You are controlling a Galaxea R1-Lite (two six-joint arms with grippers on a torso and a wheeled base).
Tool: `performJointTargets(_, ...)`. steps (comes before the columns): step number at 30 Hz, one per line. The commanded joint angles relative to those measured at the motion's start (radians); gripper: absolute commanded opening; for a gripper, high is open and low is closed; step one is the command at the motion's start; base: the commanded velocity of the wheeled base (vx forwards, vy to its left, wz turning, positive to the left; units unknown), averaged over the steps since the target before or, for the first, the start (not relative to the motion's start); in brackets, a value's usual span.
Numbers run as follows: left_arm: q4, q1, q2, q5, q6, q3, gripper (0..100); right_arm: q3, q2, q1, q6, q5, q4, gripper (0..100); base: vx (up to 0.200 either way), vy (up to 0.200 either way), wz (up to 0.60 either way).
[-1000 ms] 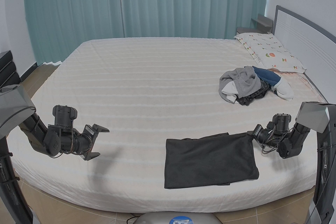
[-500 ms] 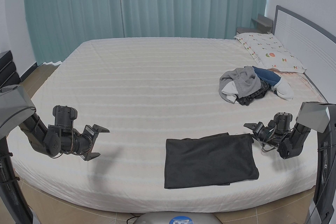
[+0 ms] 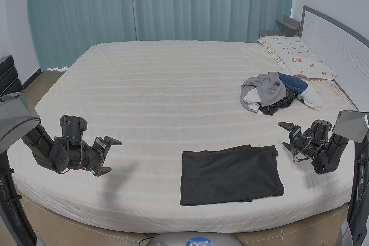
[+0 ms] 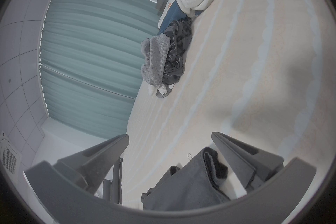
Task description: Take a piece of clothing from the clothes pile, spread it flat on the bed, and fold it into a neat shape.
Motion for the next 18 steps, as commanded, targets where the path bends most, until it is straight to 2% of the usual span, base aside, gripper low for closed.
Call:
performJointTargets(1, 0.0, -0.009, 0.001, -0.003, -0.003, -0.004, 100, 0.013, -0.004, -0.002, 0.002, -0.001, -0.013, 100, 0.0, 0.0, 0.0)
performJointTargets(14, 0.001, -0.023, 0.006, -0.015, -0.008, -0.024, 100, 0.013, -0.001, -0.002, 0.0, -0.001, -0.016, 100, 0.0, 0.0, 0.0)
performJointTargets(18, 0.001, -0.046, 0.006, -0.014, -0.072, -0.052, 100, 0.013, -0.001, 0.001, 0.0, -0.001, -0.016, 100, 0.0, -0.2, 0.0)
